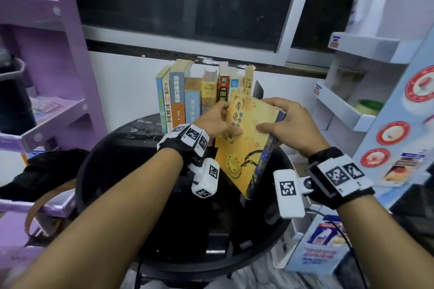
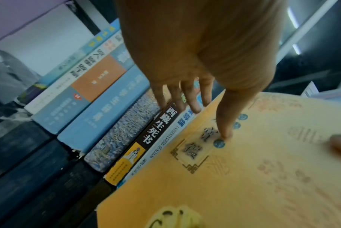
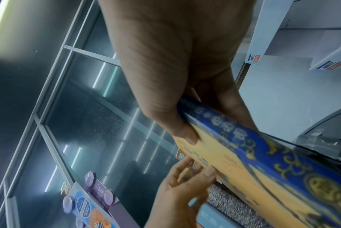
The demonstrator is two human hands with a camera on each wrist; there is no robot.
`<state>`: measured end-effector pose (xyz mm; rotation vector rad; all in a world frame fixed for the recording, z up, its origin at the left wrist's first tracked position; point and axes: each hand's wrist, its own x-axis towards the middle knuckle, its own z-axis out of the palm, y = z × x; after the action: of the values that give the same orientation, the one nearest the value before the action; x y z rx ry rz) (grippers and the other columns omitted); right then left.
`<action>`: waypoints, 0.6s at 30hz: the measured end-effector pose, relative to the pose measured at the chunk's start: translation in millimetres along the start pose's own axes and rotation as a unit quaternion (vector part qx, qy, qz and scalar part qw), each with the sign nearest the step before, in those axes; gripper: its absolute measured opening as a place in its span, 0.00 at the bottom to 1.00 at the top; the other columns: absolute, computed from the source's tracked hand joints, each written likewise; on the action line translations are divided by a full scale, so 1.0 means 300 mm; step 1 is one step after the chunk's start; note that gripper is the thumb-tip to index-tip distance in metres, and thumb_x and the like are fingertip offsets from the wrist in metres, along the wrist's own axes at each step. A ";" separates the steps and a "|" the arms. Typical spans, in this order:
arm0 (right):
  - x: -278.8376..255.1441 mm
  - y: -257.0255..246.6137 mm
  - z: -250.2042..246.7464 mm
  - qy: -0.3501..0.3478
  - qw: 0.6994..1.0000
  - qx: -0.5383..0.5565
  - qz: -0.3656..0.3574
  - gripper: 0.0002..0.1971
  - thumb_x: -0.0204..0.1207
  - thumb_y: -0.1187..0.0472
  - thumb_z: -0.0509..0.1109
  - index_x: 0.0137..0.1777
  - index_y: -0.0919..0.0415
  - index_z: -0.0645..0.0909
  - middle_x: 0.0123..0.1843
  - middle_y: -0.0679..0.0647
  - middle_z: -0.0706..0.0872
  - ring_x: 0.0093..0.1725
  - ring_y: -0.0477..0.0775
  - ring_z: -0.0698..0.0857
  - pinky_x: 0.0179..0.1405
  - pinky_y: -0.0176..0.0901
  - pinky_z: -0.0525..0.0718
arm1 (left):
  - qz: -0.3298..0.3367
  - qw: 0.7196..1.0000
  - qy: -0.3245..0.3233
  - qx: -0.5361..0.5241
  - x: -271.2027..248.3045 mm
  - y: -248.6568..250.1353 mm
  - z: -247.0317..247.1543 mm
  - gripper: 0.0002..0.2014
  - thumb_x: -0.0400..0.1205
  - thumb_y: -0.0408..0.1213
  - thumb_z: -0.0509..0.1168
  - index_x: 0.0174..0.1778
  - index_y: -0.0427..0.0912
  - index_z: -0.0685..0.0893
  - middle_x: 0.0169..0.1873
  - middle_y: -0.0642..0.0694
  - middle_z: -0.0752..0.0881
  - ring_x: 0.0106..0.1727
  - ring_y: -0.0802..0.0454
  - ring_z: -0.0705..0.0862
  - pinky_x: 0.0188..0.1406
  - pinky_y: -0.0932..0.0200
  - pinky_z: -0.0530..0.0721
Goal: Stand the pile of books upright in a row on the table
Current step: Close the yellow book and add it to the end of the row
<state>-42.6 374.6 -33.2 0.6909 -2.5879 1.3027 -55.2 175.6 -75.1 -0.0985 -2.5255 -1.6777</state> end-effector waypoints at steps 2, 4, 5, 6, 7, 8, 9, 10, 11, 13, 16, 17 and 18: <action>0.004 0.011 -0.010 0.020 1.000 0.000 -0.002 0.25 0.67 0.66 0.80 0.63 0.48 0.83 0.52 0.50 0.90 0.45 0.53 0.91 0.40 0.52 0.92 | 0.052 0.992 0.086 0.070 0.022 0.015 0.015 0.37 0.69 0.34 0.79 0.73 0.46 0.71 0.61 0.50 0.80 0.66 0.51 0.78 0.64 0.53 0.78; 0.012 0.022 -0.022 0.036 0.999 0.004 -0.002 0.24 0.67 0.66 0.80 0.62 0.49 0.83 0.51 0.50 0.90 0.44 0.55 0.91 0.38 0.53 0.92 | 0.116 0.963 0.194 0.149 0.045 0.026 0.022 0.33 0.72 0.36 0.77 0.72 0.48 0.73 0.63 0.50 0.79 0.67 0.52 0.76 0.69 0.51 0.75; 0.020 0.030 -0.029 0.047 0.999 0.001 0.000 0.23 0.67 0.66 0.80 0.61 0.48 0.83 0.51 0.49 0.90 0.43 0.55 0.91 0.39 0.54 0.92 | 0.140 0.946 0.230 0.181 0.059 0.030 0.023 0.32 0.73 0.37 0.76 0.73 0.48 0.73 0.65 0.49 0.78 0.68 0.51 0.75 0.71 0.50 0.73; 0.026 0.036 -0.036 0.058 0.998 -0.001 0.002 0.23 0.66 0.66 0.80 0.60 0.47 0.83 0.50 0.49 0.90 0.43 0.55 0.90 0.40 0.55 0.91 | 0.155 0.932 0.250 0.210 0.071 0.034 0.024 0.32 0.73 0.39 0.75 0.73 0.48 0.73 0.66 0.48 0.77 0.69 0.50 0.73 0.73 0.50 0.71; 0.030 0.039 -0.042 0.066 0.998 0.000 0.004 0.22 0.66 0.65 0.80 0.57 0.44 0.83 0.49 0.48 0.90 0.42 0.56 0.90 0.40 0.56 0.91 | 0.166 0.922 0.258 0.236 0.086 0.036 0.026 0.33 0.73 0.41 0.74 0.74 0.49 0.72 0.67 0.47 0.75 0.71 0.49 0.72 0.73 0.50 0.69; 0.034 0.043 -0.048 0.074 0.997 0.003 0.004 0.22 0.65 0.64 0.80 0.55 0.42 0.83 0.48 0.48 0.90 0.43 0.57 0.91 0.41 0.57 0.91 | 0.176 0.912 0.261 0.263 0.099 0.040 0.029 0.34 0.72 0.43 0.74 0.75 0.49 0.71 0.68 0.47 0.74 0.72 0.49 0.70 0.74 0.50 0.67; 0.038 0.046 -0.055 0.081 0.997 0.004 0.006 0.22 0.64 0.64 0.80 0.54 0.40 0.82 0.48 0.48 0.90 0.43 0.57 0.90 0.42 0.58 0.91 | 0.189 0.901 0.262 0.290 0.113 0.041 0.032 0.35 0.71 0.44 0.74 0.75 0.49 0.70 0.69 0.48 0.73 0.73 0.48 0.69 0.75 0.51 0.65; 0.042 0.049 -0.062 0.088 0.996 0.000 0.007 0.23 0.64 0.64 0.80 0.56 0.41 0.83 0.48 0.48 0.90 0.43 0.58 0.90 0.42 0.58 0.91 | 0.202 0.888 0.262 0.319 0.125 0.043 0.038 0.37 0.70 0.45 0.74 0.76 0.49 0.69 0.71 0.48 0.71 0.75 0.47 0.67 0.77 0.50 0.62; 0.044 0.049 -0.071 0.096 0.995 -0.008 0.006 0.23 0.65 0.64 0.80 0.58 0.43 0.83 0.48 0.48 0.90 0.43 0.57 0.90 0.41 0.57 0.91 | 0.212 0.875 0.260 0.349 0.141 0.045 0.045 0.39 0.69 0.47 0.74 0.76 0.48 0.68 0.73 0.47 0.69 0.77 0.46 0.65 0.79 0.49 0.60; 0.049 0.051 -0.090 0.104 0.994 -0.033 0.000 0.23 0.67 0.66 0.79 0.62 0.50 0.84 0.48 0.49 0.89 0.42 0.54 0.90 0.41 0.55 0.91 | 0.221 0.847 0.250 0.413 0.170 0.050 0.063 0.43 0.68 0.49 0.74 0.79 0.46 0.64 0.77 0.45 0.65 0.82 0.43 0.58 0.83 0.43 0.53; 0.059 0.054 -0.117 0.099 0.992 -0.071 -0.012 0.22 0.68 0.67 0.78 0.62 0.54 0.84 0.47 0.50 0.89 0.41 0.52 0.89 0.44 0.51 0.91 | 0.212 0.821 0.236 0.475 0.217 0.050 0.096 0.49 0.68 0.54 0.74 0.81 0.43 0.58 0.81 0.43 0.62 0.85 0.42 0.51 0.84 0.38 0.44; 0.063 0.057 -0.124 0.098 0.992 -0.084 -0.014 0.22 0.68 0.66 0.78 0.62 0.54 0.84 0.46 0.49 0.88 0.42 0.52 0.88 0.45 0.49 0.90 | 0.208 0.816 0.235 0.486 0.230 0.046 0.107 0.51 0.67 0.56 0.74 0.82 0.42 0.57 0.81 0.43 0.61 0.85 0.42 0.50 0.83 0.38 0.41; 0.067 0.063 -0.130 0.098 0.990 -0.097 -0.016 0.21 0.67 0.66 0.78 0.62 0.54 0.85 0.46 0.49 0.88 0.42 0.52 0.88 0.45 0.47 0.89 | 0.203 0.810 0.236 0.496 0.241 0.040 0.118 0.53 0.67 0.57 0.74 0.82 0.41 0.56 0.81 0.43 0.61 0.85 0.41 0.50 0.83 0.38 0.39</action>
<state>-71.7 408.6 -16.1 0.5378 -2.4898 1.0342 -127.4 212.4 -68.6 -0.0963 -2.3846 -0.0812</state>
